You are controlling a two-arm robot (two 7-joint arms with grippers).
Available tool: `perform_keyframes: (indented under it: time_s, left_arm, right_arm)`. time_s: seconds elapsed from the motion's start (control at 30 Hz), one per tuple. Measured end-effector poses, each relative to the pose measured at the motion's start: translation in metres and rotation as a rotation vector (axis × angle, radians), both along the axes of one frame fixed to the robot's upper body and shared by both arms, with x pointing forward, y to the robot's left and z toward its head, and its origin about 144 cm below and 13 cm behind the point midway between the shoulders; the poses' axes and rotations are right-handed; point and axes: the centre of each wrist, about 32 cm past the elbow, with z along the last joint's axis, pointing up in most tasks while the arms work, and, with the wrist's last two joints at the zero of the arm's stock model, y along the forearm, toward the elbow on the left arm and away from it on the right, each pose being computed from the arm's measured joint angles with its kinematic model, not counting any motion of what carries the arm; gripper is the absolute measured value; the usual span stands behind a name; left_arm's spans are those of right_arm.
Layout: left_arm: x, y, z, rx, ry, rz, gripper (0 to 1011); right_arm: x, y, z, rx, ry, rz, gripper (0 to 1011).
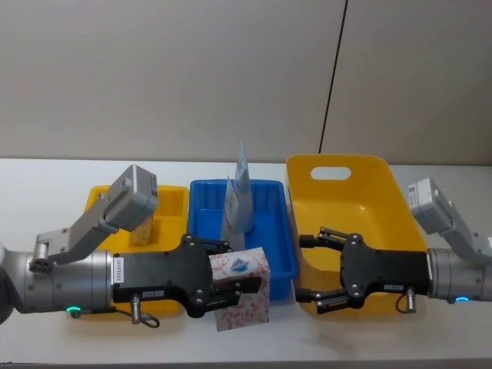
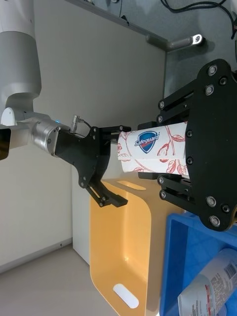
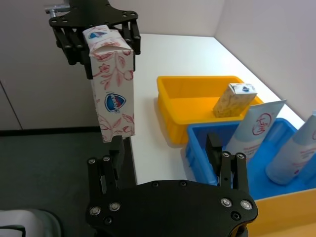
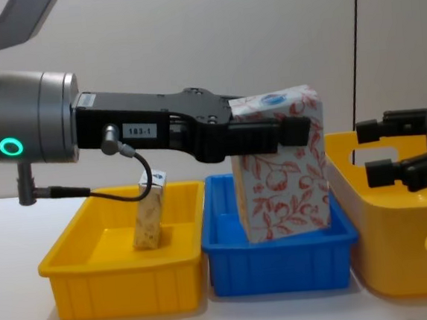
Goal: Bimanual collaborative sorting of washing and personal care products
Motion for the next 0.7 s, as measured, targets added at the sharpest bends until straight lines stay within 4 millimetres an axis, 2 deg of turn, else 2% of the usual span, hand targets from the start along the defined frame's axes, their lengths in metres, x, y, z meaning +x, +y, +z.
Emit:
perform_keyframes:
  time_s: [0.7]
  left_arm:
    - [0.0,0.0,0.0,0.0,0.0,0.0,376]
  right_arm:
    - [-0.0013,0.0077,0.0032,0.004,0.031,0.076,1000]
